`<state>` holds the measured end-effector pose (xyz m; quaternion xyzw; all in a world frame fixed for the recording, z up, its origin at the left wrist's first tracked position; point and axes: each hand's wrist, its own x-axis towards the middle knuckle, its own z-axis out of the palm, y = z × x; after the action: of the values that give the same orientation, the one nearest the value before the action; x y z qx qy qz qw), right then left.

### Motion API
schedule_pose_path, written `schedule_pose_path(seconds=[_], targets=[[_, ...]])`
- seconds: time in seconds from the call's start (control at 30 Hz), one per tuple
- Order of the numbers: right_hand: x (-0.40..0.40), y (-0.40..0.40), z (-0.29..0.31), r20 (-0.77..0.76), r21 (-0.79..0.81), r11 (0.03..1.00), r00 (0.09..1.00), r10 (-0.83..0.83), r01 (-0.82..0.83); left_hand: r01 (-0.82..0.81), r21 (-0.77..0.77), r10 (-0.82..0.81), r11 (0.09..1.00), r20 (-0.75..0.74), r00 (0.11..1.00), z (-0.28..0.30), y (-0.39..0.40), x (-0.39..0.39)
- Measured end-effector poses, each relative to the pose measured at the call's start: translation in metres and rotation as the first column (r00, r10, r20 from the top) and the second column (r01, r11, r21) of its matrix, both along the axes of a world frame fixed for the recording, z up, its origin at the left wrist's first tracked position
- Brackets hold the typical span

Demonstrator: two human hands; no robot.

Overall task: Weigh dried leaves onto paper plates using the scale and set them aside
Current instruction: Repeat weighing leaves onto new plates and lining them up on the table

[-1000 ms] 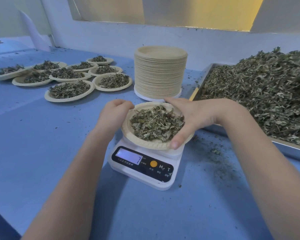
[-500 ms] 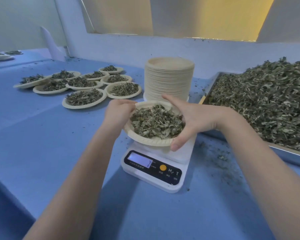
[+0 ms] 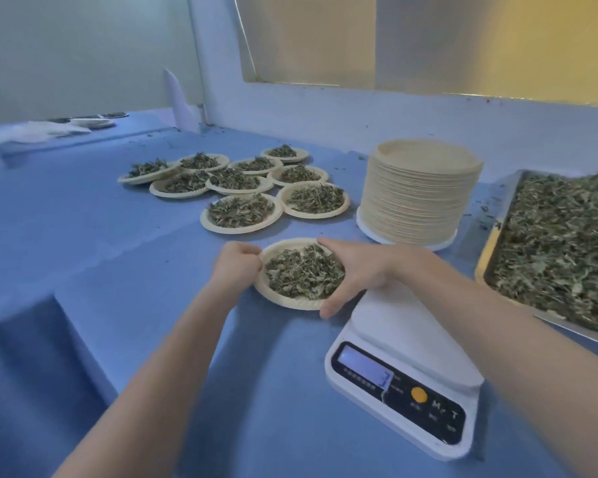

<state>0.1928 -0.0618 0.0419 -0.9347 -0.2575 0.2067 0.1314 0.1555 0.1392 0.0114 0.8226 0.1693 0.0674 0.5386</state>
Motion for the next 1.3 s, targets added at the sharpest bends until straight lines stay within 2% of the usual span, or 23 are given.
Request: schedule_pose_path(seconds=[0.37, 0.5, 0.6, 0.73, 0.83, 0.97, 1.07, 1.17, 1.3], targets=[[0.072, 0.023, 0.0, 0.046, -0.058, 0.994, 0.995, -0.086, 0.089, 0.007, 0.135, -0.006, 0.991, -0.009, 1.0, -0.005, 0.007, 0.083], [0.101, 0.031, 0.001, 0.121, 0.023, 0.986, 0.979, -0.164, 0.163, -0.063, 0.222, 0.07, 0.973, -0.022, 0.997, -0.008, 0.013, 0.113], [0.126, 0.039, -0.006, 0.227, 0.071, 0.962, 0.935, -0.273, 0.263, -0.104, 0.275, 0.116, 0.956, -0.029, 0.993, -0.009, 0.018, 0.135], [0.145, 0.054, -0.017, 0.362, 0.106, 0.897, 0.824, -0.436, 0.428, -0.139, 0.293, 0.153, 0.946, -0.027, 0.988, -0.008, 0.015, 0.154], [0.15, 0.062, -0.018, 0.42, 0.063, 0.895, 0.802, -0.425, 0.442, -0.138, 0.313, 0.157, 0.94, -0.037, 0.987, -0.004, 0.01, 0.158], [0.139, 0.065, -0.009, 0.378, 0.018, 0.899, 0.83, -0.41, 0.437, -0.139, 0.29, 0.169, 0.947, -0.082, 0.982, 0.003, 0.007, 0.152], [0.116, 0.057, 0.004, 0.413, -0.017, 0.926, 0.846, -0.338, 0.378, -0.127, 0.288, 0.165, 0.949, -0.111, 0.98, 0.016, -0.004, 0.132], [0.088, 0.048, 0.024, 0.442, -0.01, 0.948, 0.852, -0.281, 0.318, -0.066, 0.205, 0.089, 0.977, -0.106, 0.99, 0.032, -0.022, 0.11], [0.058, 0.04, 0.057, 0.526, 0.036, 0.965, 0.817, -0.239, 0.259, 0.077, 0.189, -0.079, 0.979, 0.003, 0.997, 0.064, -0.053, 0.089]])
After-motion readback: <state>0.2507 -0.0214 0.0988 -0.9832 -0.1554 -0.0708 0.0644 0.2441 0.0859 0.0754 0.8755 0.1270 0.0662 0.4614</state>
